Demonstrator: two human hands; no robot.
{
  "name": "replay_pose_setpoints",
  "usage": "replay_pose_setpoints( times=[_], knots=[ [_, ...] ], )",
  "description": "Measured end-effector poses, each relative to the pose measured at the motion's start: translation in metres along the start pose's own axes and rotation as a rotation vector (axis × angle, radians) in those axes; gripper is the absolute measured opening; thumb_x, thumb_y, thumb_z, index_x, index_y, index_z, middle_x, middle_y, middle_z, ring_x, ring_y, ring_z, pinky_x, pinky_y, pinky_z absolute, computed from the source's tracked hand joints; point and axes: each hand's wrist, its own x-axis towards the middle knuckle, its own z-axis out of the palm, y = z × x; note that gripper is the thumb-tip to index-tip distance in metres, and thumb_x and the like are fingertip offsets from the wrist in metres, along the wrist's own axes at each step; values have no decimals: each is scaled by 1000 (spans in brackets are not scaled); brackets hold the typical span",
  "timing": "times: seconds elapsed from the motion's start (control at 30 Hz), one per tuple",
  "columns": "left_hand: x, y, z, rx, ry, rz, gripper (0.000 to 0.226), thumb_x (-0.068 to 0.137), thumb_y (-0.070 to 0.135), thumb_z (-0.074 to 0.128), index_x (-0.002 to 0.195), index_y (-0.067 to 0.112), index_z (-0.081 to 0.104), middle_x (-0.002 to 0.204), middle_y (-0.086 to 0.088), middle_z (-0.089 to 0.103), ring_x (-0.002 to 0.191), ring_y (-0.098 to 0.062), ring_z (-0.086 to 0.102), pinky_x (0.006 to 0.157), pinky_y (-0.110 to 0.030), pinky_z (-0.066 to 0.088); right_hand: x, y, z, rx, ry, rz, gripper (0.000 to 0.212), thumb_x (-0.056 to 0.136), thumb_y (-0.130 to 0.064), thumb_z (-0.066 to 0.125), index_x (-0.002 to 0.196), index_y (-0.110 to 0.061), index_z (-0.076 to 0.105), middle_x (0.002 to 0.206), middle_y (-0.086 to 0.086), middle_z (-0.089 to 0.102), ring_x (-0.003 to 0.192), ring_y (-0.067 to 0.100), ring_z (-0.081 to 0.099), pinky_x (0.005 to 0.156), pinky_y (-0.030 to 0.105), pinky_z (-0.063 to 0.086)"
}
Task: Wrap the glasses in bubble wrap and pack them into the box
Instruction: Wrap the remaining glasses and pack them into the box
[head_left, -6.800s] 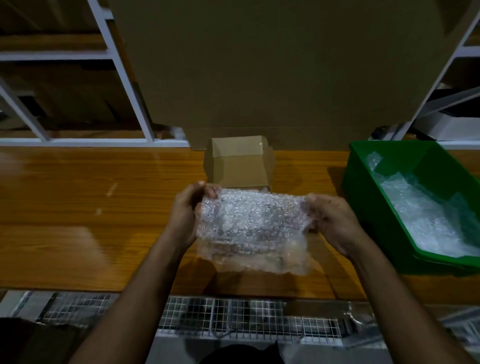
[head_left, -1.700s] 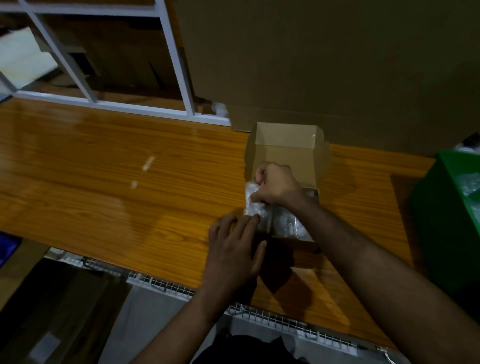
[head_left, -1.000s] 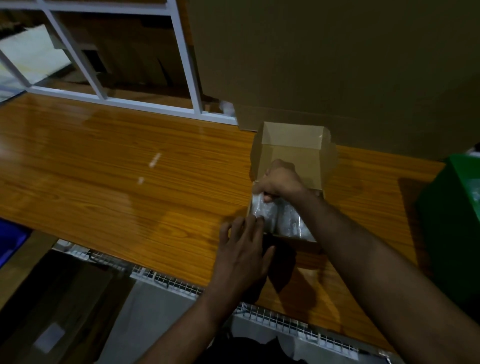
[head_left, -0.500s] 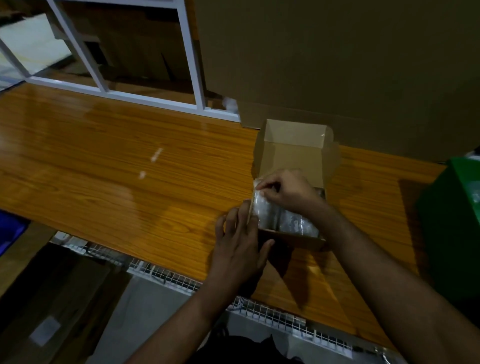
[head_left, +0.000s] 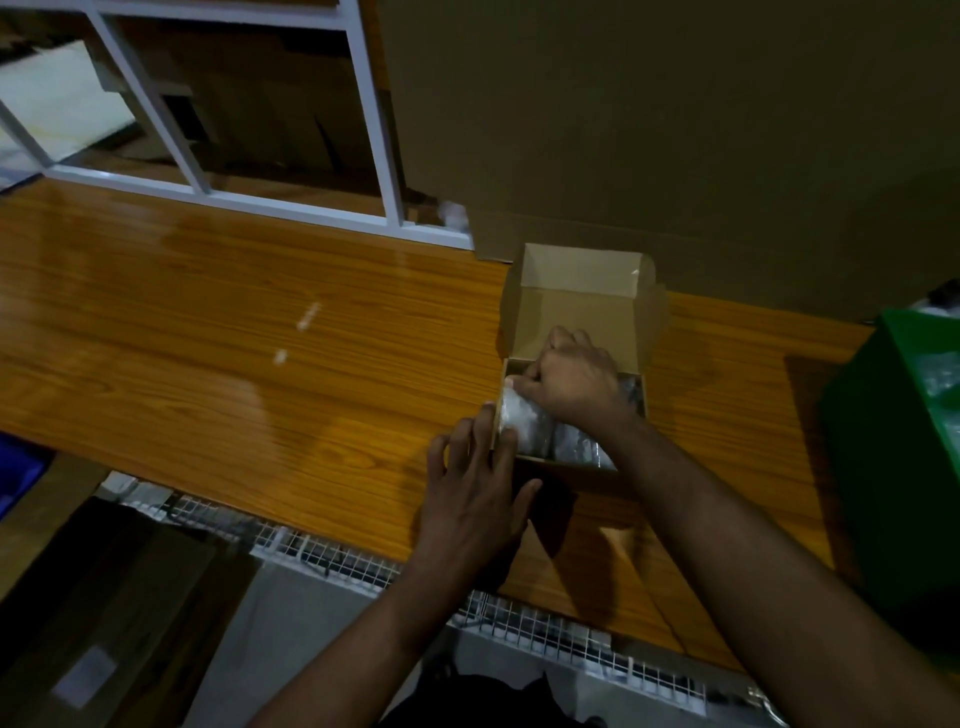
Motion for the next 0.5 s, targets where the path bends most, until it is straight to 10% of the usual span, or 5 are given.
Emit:
replay_pose_setpoints(
  times=[0.2, 0.5],
  knots=[
    [11, -2, -4, 28, -76, -4, 62, 95, 59, 37, 122, 9, 63, 153, -19, 41, 139, -36, 34, 107, -52, 26, 6, -2, 2, 444, 145, 98, 14, 70, -32, 78, 59, -25, 74, 78, -8, 69, 76, 11, 65, 70, 37, 60],
    [16, -2, -13, -143, -215, -86, 69, 92, 68, 20, 125, 22, 60, 163, -12, 20, 147, -30, 9, 112, -51, 20, -27, 21, 17, 309, 228, -389, 23, 89, -19, 74, 110, -11, 76, 105, 1, 63, 103, 15, 53, 82, 24, 40]
  ],
)
